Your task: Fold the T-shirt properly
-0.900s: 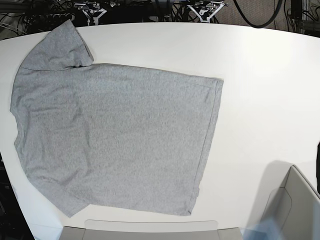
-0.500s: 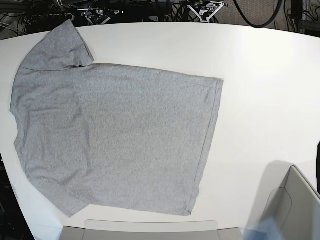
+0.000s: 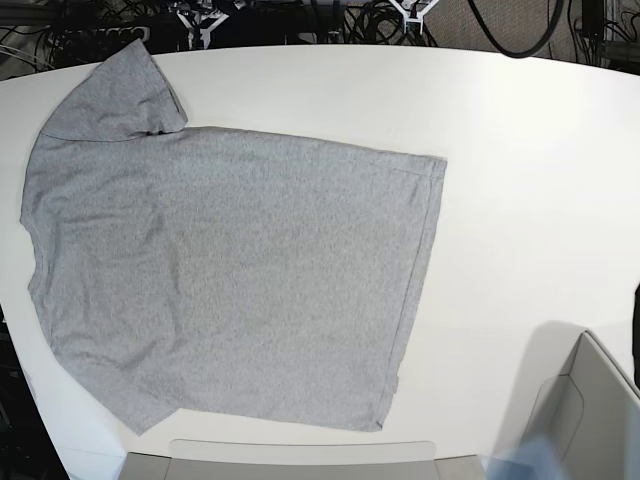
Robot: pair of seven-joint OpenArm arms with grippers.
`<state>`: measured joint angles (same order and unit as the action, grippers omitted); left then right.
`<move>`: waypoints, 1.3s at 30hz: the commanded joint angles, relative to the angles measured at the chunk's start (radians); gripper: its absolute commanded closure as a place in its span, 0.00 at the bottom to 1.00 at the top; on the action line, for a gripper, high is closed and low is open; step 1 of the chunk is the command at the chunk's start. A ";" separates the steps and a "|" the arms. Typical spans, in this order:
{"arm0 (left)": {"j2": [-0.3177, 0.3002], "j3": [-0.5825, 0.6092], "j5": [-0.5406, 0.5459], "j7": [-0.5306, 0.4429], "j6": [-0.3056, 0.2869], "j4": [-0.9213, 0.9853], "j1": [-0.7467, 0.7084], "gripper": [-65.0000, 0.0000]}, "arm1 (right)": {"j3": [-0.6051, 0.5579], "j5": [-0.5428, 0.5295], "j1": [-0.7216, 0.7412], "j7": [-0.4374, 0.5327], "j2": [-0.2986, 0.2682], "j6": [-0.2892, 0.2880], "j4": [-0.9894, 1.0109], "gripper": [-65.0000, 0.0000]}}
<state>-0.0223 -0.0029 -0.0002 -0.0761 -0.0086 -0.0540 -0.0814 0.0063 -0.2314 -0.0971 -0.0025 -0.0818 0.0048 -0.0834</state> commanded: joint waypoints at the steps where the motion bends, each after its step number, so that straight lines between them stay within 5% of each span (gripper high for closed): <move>1: -0.018 -0.003 -0.002 -0.009 0.003 -0.004 0.002 1.00 | 0.002 -0.001 -0.011 0.000 -0.005 0.001 -0.003 1.00; 20: -0.072 -0.004 0.001 0.000 -0.001 -0.195 -0.177 1.00 | -0.006 0.000 -0.175 -0.001 -0.031 -0.002 -0.186 1.00; 25: -0.075 -0.004 0.001 0.086 -0.006 -0.209 -0.209 1.00 | -0.007 0.000 -0.247 -0.044 -0.054 -0.006 -0.286 1.00; 29: -0.075 -0.006 0.036 0.198 -0.175 -0.384 -0.303 1.00 | -0.001 -0.058 -0.370 -0.178 -0.075 -0.006 -0.514 1.00; 36: -0.138 -0.150 0.277 0.321 -0.629 -0.617 -0.475 1.00 | -0.007 -0.265 -0.594 -0.282 -0.131 -0.006 -0.876 1.00; 39: -0.144 -0.225 0.276 0.322 -0.670 -0.714 -0.547 1.00 | 0.001 -0.263 -0.662 -0.282 -0.137 -0.006 -0.972 1.00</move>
<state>-0.1658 -0.2264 0.2695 0.2516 -0.6636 -0.7605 -0.6121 0.0101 -0.4919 -0.7368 -0.2787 -0.2184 0.0128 -1.0508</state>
